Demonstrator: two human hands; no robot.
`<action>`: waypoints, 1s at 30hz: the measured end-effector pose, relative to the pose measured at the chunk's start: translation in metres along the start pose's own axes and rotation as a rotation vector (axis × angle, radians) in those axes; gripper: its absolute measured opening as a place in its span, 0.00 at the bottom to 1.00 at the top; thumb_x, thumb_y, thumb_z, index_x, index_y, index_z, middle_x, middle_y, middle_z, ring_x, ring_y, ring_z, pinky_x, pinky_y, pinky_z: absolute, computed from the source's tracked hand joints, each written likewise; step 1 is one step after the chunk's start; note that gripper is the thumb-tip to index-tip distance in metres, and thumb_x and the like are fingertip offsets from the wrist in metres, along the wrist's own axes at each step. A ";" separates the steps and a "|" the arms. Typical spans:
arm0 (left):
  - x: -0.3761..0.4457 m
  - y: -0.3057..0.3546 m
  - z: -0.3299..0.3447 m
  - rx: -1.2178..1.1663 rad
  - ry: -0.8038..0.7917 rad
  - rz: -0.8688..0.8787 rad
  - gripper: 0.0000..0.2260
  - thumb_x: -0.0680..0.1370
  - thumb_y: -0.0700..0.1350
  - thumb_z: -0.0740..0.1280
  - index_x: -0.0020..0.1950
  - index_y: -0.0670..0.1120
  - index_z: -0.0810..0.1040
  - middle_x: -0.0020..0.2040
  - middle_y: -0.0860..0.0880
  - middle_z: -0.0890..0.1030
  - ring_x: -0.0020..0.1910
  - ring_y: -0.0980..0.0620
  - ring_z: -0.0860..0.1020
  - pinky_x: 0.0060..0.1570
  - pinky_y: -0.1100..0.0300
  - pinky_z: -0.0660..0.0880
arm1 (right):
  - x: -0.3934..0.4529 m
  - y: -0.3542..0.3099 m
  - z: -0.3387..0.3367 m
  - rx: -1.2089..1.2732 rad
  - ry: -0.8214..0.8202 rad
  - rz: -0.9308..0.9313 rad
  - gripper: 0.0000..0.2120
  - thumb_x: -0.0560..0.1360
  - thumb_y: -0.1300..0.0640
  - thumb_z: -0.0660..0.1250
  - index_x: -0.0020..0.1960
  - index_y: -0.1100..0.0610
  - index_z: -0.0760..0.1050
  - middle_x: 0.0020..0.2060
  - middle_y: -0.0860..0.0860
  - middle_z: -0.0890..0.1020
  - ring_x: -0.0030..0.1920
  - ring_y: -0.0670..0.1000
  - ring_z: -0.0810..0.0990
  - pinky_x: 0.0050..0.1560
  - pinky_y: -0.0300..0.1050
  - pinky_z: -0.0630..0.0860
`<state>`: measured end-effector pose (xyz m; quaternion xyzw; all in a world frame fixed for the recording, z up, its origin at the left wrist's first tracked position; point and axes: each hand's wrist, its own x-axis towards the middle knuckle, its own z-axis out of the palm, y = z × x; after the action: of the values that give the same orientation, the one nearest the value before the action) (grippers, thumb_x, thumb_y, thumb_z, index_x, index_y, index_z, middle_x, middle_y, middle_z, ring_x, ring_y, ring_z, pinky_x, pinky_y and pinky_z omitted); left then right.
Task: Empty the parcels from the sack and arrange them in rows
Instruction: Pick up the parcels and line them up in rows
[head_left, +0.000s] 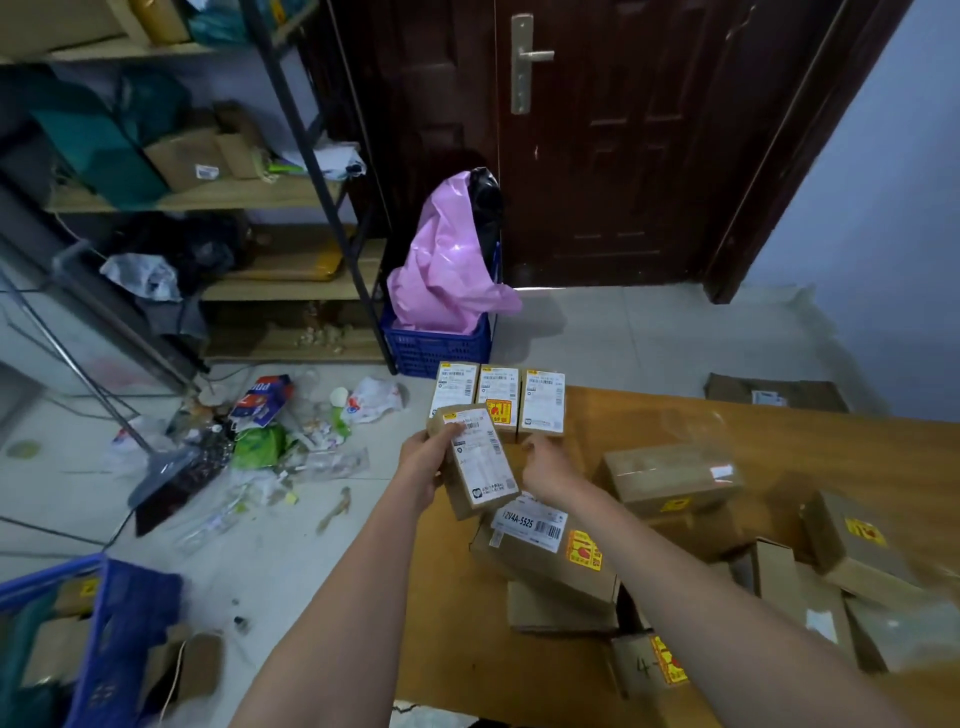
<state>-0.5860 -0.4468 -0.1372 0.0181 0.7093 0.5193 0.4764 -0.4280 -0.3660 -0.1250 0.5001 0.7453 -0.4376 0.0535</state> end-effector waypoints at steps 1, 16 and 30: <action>-0.001 -0.001 -0.001 0.010 0.009 -0.004 0.18 0.75 0.47 0.73 0.62 0.40 0.77 0.51 0.42 0.85 0.50 0.43 0.83 0.46 0.51 0.80 | 0.001 0.008 0.006 -0.109 -0.071 0.014 0.22 0.82 0.53 0.57 0.75 0.54 0.61 0.72 0.58 0.68 0.66 0.57 0.72 0.65 0.55 0.73; -0.012 0.004 0.017 0.109 0.108 -0.031 0.14 0.76 0.49 0.72 0.57 0.41 0.80 0.46 0.43 0.86 0.43 0.45 0.85 0.35 0.55 0.79 | -0.011 0.063 0.020 -0.644 -0.328 -0.077 0.55 0.68 0.37 0.74 0.80 0.43 0.39 0.79 0.60 0.49 0.78 0.66 0.49 0.74 0.70 0.42; 0.006 0.002 0.038 0.254 0.004 -0.039 0.14 0.76 0.45 0.72 0.59 0.42 0.78 0.50 0.43 0.85 0.46 0.44 0.84 0.40 0.53 0.79 | -0.002 0.099 -0.033 -0.748 -0.270 0.200 0.26 0.76 0.60 0.62 0.73 0.55 0.66 0.69 0.57 0.73 0.72 0.60 0.66 0.75 0.69 0.45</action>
<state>-0.5642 -0.4157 -0.1401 0.0634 0.7705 0.4159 0.4790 -0.3366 -0.3325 -0.1635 0.4540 0.7871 -0.1907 0.3714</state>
